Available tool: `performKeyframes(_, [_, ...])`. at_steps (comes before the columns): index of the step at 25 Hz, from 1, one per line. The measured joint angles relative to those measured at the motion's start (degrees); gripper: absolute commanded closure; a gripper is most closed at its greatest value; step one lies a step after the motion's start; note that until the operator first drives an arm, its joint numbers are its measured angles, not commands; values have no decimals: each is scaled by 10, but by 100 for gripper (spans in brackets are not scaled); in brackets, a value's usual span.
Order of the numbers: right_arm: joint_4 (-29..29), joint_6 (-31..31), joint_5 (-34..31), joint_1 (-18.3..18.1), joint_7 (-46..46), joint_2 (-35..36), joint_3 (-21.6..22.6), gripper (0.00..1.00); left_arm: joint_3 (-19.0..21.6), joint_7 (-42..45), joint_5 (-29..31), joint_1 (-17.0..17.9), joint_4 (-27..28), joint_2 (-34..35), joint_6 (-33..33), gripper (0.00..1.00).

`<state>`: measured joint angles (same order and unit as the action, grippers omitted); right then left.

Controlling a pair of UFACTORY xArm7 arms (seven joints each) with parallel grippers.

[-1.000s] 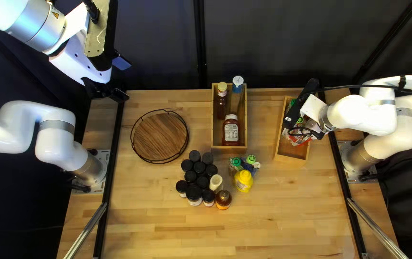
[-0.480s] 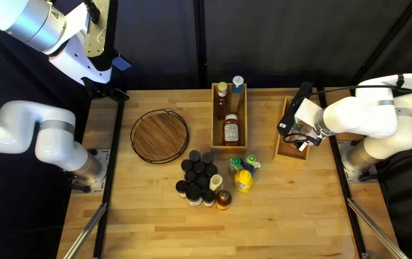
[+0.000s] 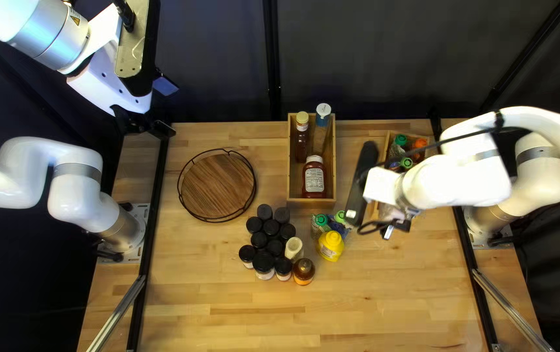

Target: Separate condiments, baby food and spices and place it in 3 different racks/containers

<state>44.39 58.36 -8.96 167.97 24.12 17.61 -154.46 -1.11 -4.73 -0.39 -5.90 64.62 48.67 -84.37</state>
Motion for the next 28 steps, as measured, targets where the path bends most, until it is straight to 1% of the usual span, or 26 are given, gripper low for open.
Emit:
performKeyframes(6, [-12, -57, 9, 5, -125, -22, -26, 0, 0, 0, 0, 0, 0, 0, 0, 0])
performKeyframes(10, [-4, -85, 20, 1, -188, -58, -43, 0, 0, 0, 0, 0, 0, 0, 0, 0])
performKeyframes(15, [21, -105, 38, -3, -244, -109, -56, 0, 0, 0, 0, 0, 0, 0, 0, 0])
performKeyframes(21, [28, -143, 55, -11, -289, -150, -67, 0, 0, 0, 0, 0, 0, 0, 0, 0])
performKeyframes(22, [29, -148, 56, -12, -293, -155, -68, 11, 0, 0, 0, 0, 0, 0, 0, 0])
performKeyframes(23, [29, -153, 57, -13, -297, -159, -69, 67, 0, 0, 0, 0, 0, 0, 0, 0])
performKeyframes(24, [28, -158, 58, -14, -300, -162, -70, 91, 0, 0, 0, 0, 0, 0, 0, 0])
performKeyframes(25, [26, -163, 59, -16, -302, -164, -71, 99, 0, 0, 0, 0, 0, 0, 0, 0])
performKeyframes(28, [20, -176, 60, -18, -303, -165, -73, 100, 0, 0, 0, 0, 0, 0, 0, 0])
